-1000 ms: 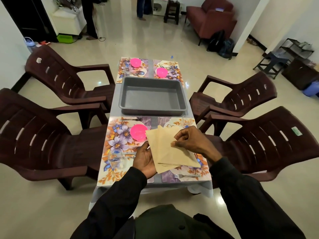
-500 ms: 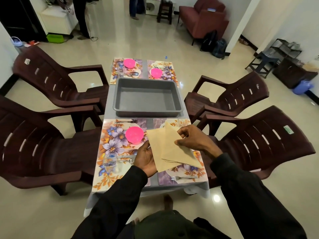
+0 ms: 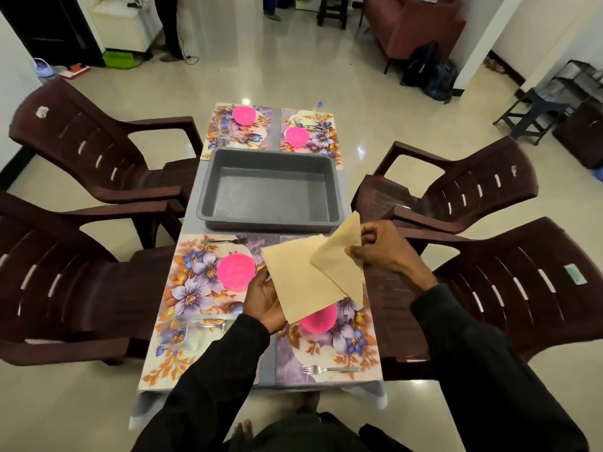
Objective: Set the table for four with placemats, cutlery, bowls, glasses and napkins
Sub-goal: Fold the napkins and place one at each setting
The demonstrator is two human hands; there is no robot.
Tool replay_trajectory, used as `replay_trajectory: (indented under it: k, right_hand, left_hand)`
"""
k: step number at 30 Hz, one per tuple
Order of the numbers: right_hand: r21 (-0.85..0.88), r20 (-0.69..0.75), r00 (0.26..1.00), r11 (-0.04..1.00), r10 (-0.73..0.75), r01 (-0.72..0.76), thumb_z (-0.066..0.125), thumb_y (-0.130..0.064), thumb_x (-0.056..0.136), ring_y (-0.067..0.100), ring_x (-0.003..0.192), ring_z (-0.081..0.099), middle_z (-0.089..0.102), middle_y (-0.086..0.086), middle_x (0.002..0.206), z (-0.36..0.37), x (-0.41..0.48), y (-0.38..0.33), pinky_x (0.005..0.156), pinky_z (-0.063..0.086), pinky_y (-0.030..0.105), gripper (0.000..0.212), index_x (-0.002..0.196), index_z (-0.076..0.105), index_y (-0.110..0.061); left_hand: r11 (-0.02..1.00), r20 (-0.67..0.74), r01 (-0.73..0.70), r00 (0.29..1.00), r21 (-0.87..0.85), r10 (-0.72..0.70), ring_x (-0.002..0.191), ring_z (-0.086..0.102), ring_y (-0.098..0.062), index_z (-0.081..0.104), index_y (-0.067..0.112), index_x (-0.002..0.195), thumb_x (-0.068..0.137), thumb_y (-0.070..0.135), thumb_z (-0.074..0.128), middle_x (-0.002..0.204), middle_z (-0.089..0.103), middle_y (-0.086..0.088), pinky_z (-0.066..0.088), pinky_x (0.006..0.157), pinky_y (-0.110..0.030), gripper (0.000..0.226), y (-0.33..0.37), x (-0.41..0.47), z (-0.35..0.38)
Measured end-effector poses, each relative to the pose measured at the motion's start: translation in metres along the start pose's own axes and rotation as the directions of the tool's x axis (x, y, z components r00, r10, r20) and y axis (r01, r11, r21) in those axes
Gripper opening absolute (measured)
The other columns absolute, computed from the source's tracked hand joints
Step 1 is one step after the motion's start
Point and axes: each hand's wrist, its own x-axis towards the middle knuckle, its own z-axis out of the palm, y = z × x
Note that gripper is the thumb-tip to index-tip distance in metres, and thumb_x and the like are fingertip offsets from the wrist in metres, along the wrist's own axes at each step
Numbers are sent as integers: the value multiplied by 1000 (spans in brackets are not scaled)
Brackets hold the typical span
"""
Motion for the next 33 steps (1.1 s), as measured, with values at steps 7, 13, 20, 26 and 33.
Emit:
replay_trajectory:
  k: [7, 13, 20, 26, 33]
  right_hand:
    - [397, -197, 968, 915, 153, -64, 74, 5, 86, 6, 83, 69, 70, -6, 94, -60, 71, 65, 59, 58, 19, 29, 106, 61, -11]
    - [652, -186, 908, 739, 374, -171, 73, 5, 87, 20, 85, 72, 72, 7, 95, -52, 141, 137, 57, 59, 23, 22, 106, 64, -1]
    - [863, -53, 759, 413, 649, -292, 69, 11, 87, 29, 89, 72, 70, 23, 116, 2, 183, 200, 60, 63, 35, 25, 109, 59, 3]
    - [910, 151, 712, 184, 686, -371, 65, 14, 88, 28, 80, 70, 65, 26, 115, 56, 204, 203, 88, 58, 46, 21, 93, 50, 0]
    - [713, 439, 718, 276, 540, -644, 67, -21, 94, 28, 118, 58, 52, 13, 144, 91, 217, 230, 95, 53, 31, 41, 131, 55, -10]
  left_hand:
    - [993, -33, -122, 992, -8, 122, 105, 71, -40, 60, 18, 137, 85, 41, 62, 128, 69, -17, 60, 78, -56, 57, 13, 54, 24]
    - [972, -77, -229, 972, -60, 224, 127, 59, -37, 63, 12, 136, 106, 49, 25, 145, 56, -15, 45, 107, -58, 60, 24, 85, 13]
    - [949, -112, -308, 947, -64, 300, 112, 69, -34, 66, 20, 133, 83, 49, 68, 129, 69, -10, 60, 82, -50, 58, 26, 86, 10]
    - [922, -165, -376, 919, -94, 358, 109, 71, -28, 61, 24, 136, 87, 51, 59, 121, 72, -4, 60, 83, -46, 55, 25, 90, 8]
    - [925, -201, -364, 919, -110, 338, 110, 71, -29, 72, 22, 121, 92, 51, 54, 120, 74, -5, 60, 85, -47, 45, 24, 90, -3]
